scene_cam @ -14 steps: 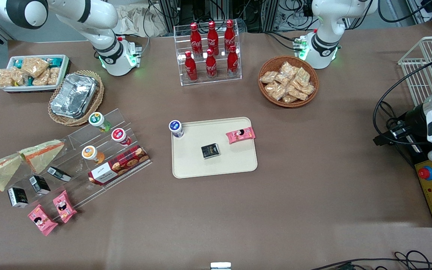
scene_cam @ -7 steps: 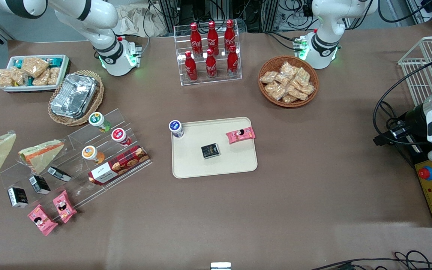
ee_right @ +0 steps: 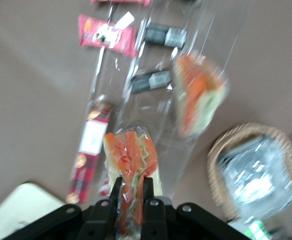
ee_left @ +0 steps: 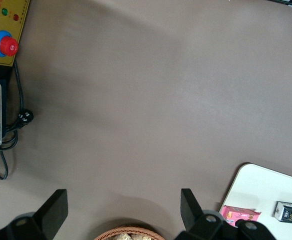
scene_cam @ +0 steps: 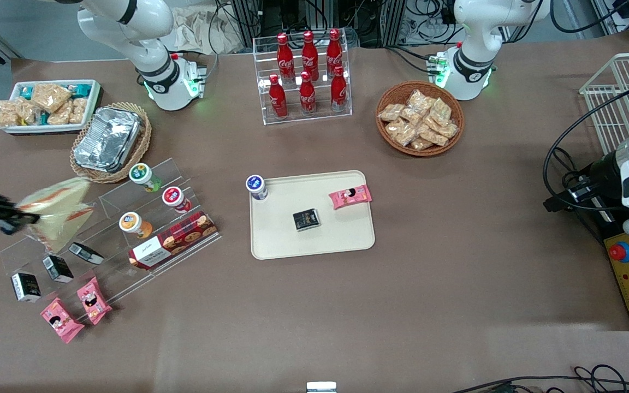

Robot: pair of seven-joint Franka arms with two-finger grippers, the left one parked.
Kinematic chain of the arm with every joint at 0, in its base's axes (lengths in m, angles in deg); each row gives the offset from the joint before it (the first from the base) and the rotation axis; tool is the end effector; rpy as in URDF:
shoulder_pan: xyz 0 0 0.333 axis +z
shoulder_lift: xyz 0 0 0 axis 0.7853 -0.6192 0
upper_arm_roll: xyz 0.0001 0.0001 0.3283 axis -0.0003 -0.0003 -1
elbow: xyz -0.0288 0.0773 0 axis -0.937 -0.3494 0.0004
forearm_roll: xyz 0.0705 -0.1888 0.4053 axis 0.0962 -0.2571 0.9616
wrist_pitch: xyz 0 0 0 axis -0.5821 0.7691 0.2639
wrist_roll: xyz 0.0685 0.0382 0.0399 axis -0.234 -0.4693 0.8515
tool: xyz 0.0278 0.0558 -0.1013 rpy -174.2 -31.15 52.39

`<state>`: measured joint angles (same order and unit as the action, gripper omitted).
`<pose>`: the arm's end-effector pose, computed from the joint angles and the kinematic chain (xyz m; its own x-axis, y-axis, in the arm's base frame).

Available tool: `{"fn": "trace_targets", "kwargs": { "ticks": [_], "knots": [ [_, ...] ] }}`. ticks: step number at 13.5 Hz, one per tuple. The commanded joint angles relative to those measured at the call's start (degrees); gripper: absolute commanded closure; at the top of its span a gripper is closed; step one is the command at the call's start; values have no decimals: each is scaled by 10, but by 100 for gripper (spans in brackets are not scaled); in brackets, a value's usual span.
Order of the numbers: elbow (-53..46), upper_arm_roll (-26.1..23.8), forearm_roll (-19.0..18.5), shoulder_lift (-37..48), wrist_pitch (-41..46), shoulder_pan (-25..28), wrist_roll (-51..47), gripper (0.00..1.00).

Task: Place sandwich on tray
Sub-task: 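Carry the held sandwich over the white tray beside the black box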

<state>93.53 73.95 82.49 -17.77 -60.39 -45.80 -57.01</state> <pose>0.6879 -0.0684 0.5331 0.6873 -0.7005 -0.1922 -0.7049 -0.7071 0.0562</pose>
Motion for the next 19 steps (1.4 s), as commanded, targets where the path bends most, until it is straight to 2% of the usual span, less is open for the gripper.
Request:
{"fn": "trace_targets", "kwargs": {
  "ticks": [1,4,6,11,14,17,19],
  "knots": [
    [1,6,34,7,13,68,-167,100],
    [1,5,46,1,-26,158,-355,100],
    [2,7,84,-19,-69,195,-446,100],
    [2,6,125,-97,-177,253,-589,100],
    [3,7,127,-157,-252,308,-682,100],
    [3,7,128,-215,-364,361,-768,100],
    [5,7,130,-220,-376,371,-780,100]
  ]
}}
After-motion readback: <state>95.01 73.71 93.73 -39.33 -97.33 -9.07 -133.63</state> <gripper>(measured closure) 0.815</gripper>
